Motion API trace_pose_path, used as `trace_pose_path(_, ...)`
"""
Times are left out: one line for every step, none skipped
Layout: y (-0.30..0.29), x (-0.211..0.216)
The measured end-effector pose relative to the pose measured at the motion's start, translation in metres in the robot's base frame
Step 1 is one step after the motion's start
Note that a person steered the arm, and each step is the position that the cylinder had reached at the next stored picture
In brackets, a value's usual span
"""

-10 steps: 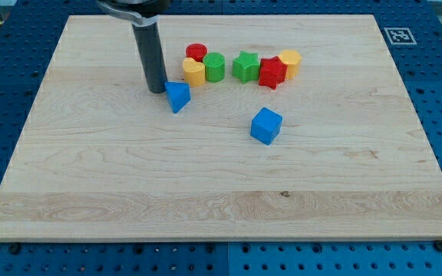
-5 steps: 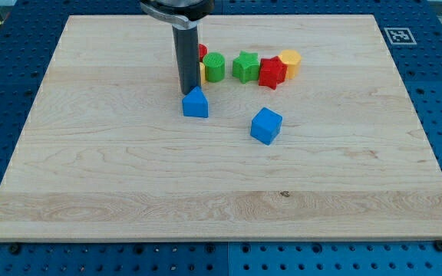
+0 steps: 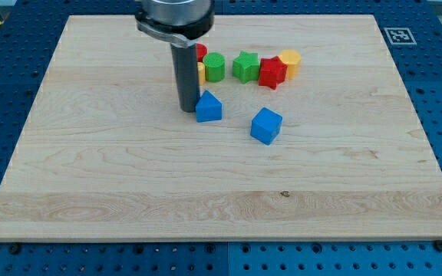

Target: Push blue triangle to the center

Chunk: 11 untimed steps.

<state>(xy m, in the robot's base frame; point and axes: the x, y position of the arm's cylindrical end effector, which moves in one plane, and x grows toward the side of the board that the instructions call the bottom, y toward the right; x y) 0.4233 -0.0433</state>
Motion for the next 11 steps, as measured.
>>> trace_pose_path(0.017,0.000)
trace_pose_path(0.021,0.002)
trace_pose_path(0.011,0.016)
trace_pose_path(0.001,0.043)
trace_pose_path(0.001,0.070)
trace_pose_path(0.009,0.079)
trace_pose_path(0.020,0.078)
trace_pose_path(0.026,0.075)
trace_pose_path(0.031,0.067)
trace_pose_path(0.035,0.056)
trace_pose_path(0.040,0.044)
